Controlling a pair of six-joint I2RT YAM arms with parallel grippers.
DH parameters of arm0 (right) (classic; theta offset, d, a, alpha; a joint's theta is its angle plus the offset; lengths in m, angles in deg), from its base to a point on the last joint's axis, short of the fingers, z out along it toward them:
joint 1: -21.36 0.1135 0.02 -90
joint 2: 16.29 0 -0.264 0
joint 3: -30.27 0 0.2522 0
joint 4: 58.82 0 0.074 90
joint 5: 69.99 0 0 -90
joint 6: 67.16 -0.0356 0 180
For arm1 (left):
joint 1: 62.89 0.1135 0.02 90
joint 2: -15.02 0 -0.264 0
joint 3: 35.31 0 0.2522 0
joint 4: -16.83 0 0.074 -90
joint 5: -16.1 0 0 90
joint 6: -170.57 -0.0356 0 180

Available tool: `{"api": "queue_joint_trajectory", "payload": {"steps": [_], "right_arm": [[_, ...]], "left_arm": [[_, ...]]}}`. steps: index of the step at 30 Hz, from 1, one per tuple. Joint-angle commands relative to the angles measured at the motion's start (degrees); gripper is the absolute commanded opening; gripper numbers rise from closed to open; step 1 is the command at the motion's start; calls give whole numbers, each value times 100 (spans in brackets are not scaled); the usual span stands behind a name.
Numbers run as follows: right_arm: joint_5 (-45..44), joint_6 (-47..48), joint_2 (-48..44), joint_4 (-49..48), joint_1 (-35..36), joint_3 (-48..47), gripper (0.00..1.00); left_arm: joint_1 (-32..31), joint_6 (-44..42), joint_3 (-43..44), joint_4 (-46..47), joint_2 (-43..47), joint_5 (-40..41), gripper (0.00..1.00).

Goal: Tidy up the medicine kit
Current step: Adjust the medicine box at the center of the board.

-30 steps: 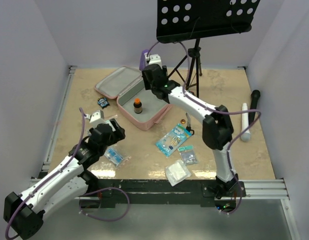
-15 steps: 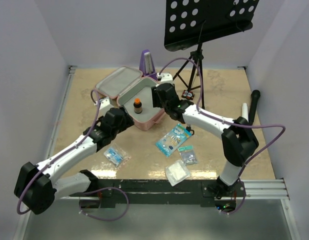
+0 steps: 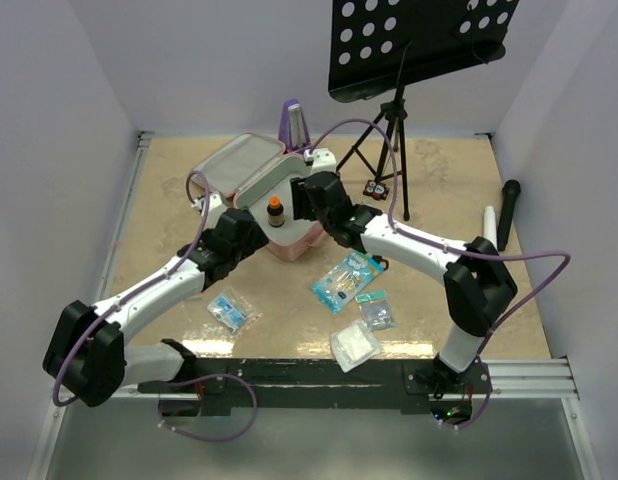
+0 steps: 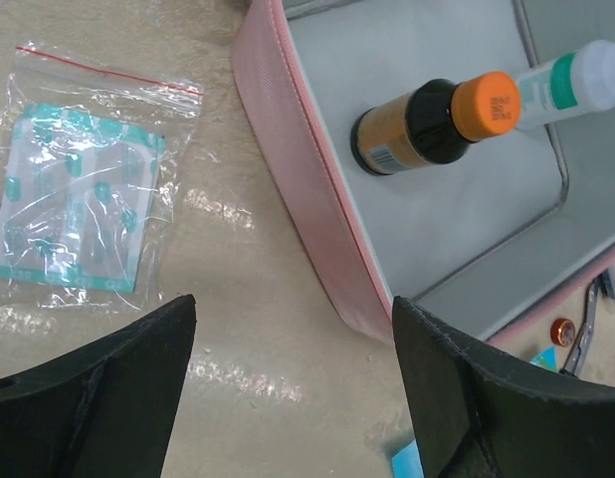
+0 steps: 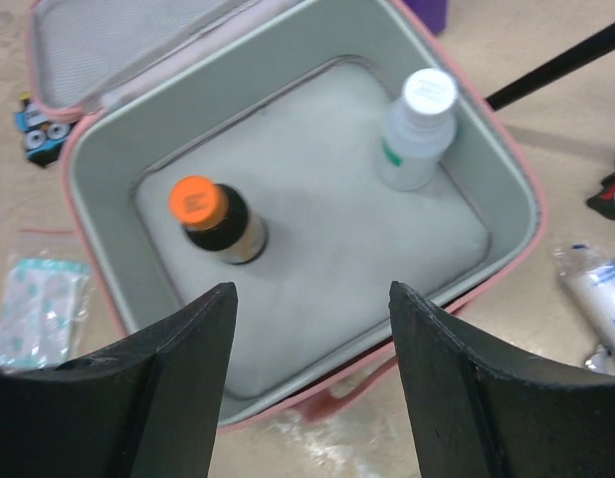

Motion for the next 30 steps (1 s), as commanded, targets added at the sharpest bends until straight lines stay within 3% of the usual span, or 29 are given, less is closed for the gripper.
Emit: {"api": "queue_joint_trajectory", "payload": {"steps": [1, 8, 18, 23, 30], "right_arm": [[92, -279, -436, -172, 385, -109, 66], [39, -569, -778, 30, 816, 31, 66], [-137, -710, -1315, 233, 851, 629, 64], [-260, -692, -1499, 259, 851, 902, 64], [-409, -675, -1649, 250, 851, 1130, 64]], "left_arm": [[199, 174, 309, 93, -218, 85, 84], [287, 121, 599, 313, -728, -11, 83], [287, -177, 1030, 226, -1694, 15, 77], [287, -414, 969, 24, -1765, 278, 68], [287, -740, 951, -292, -1774, 542, 48]]}}
